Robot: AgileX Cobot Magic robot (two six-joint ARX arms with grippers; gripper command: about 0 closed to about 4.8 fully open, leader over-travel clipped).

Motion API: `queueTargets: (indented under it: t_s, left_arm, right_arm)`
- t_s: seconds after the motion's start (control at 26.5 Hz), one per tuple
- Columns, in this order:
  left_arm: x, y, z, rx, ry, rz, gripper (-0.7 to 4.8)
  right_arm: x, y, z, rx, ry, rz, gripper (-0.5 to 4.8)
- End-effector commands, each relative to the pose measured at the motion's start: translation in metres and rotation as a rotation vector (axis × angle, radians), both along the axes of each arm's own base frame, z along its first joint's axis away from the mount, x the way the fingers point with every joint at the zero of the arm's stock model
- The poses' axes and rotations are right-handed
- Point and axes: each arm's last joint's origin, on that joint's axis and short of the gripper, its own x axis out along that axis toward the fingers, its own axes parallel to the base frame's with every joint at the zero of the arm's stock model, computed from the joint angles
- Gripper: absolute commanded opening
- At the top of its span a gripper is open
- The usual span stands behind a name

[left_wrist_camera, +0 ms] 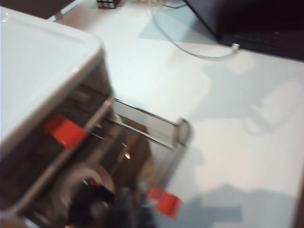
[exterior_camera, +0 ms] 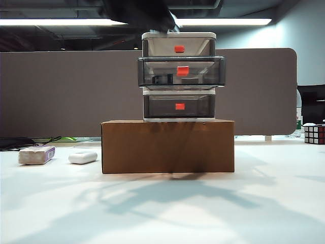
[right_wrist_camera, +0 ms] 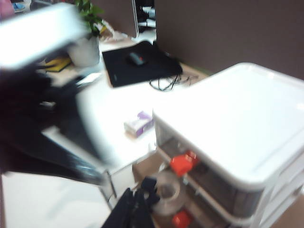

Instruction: Open the second layer of the drawer on the table, pick up the transparent tape on the table and put it in, and finally close the drawer.

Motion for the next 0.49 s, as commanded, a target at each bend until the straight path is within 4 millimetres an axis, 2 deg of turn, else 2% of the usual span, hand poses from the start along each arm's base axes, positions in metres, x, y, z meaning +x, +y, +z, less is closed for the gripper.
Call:
queueTargets:
  t_s: [0.04, 0.15, 0.3, 0.34, 0.41, 0.49]
  left_arm:
    - [-0.017, 0.011, -0.005, 0.106, 0.11, -0.053, -0.06]
    - [-0.026, 0.014, -0.014, 0.146, 0.188, -0.202, -0.06]
    - [-0.027, 0.014, -0.032, 0.156, 0.217, -0.211, -0.06]
    - [-0.025, 0.013, -0.043, 0.137, 0.203, -0.201, -0.06]
    - [-0.022, 0.012, -0.053, 0.129, 0.165, -0.159, -0.06]
    - [-0.02, 0.011, -0.056, 0.128, 0.133, -0.132, -0.06]
  right_arm:
    - [0.003, -0.001, 0.011, 0.027, -0.105, -0.068, -0.05]
    - [0.011, 0.001, 0.016, 0.054, -0.133, -0.09, -0.05]
    - [0.03, 0.008, 0.021, 0.058, -0.11, -0.104, -0.05]
    - [0.043, 0.012, 0.023, 0.061, -0.09, -0.108, -0.05]
    - [0.063, 0.021, 0.028, 0.071, -0.065, -0.103, -0.05]
    - [0.083, 0.029, 0.033, 0.081, -0.038, -0.104, -0.05]
